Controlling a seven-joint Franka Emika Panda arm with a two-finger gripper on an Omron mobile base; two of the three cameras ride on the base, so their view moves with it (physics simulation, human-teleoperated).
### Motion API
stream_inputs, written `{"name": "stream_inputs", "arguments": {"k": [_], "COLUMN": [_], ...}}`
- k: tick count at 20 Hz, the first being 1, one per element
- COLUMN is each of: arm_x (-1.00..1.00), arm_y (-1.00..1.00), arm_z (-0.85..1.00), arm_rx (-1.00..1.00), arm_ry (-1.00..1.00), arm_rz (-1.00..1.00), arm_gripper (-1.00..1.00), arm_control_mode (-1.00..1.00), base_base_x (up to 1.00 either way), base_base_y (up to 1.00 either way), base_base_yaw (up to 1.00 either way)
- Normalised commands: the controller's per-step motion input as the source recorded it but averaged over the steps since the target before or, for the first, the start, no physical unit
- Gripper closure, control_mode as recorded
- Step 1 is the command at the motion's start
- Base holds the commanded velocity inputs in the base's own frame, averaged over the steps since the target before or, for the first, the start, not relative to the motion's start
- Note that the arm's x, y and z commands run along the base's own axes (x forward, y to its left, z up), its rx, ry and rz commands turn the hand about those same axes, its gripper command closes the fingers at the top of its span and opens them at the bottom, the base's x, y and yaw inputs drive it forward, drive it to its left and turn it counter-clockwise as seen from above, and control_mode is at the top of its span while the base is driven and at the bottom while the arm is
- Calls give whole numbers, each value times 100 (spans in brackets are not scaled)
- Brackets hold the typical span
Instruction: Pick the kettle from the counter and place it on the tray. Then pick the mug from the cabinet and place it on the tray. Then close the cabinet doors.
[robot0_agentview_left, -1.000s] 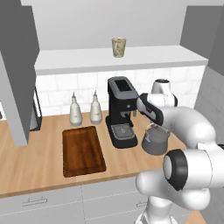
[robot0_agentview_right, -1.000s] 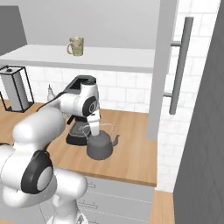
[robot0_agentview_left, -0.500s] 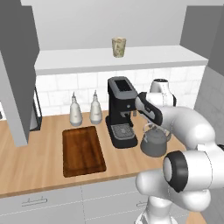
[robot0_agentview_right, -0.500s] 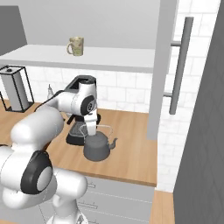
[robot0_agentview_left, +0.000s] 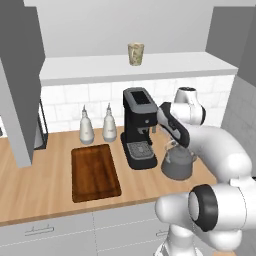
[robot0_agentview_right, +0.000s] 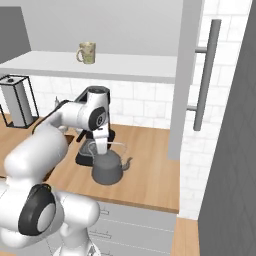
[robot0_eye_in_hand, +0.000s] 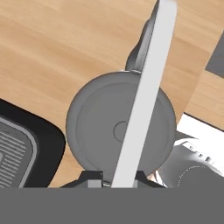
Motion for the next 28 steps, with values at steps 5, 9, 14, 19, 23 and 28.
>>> {"name": "stream_inputs", "arguments": {"k": [5,9,14,19,23,28], "arm_x": [-74,-50,-10,0,-1,-7], "arm_y": [16,38,43,56,74,66], "arm_z": [32,28,25,21,21,9], "arm_rx": [0,0,-1,-3,-11,-8], "arm_ry": [-15,-3,0,0,4,1], "arm_rz": [3,17,34,54,46,21], "arm_gripper": [100,100,100,100,100,100], "arm_control_mode": [-100,-100,-100,-100,-100,-100], "base_base_x": [0,0,0,0,0,0], "base_base_y": [0,0,0,0,0,0], "base_base_yaw": [0,0,0,0,0,0]}}
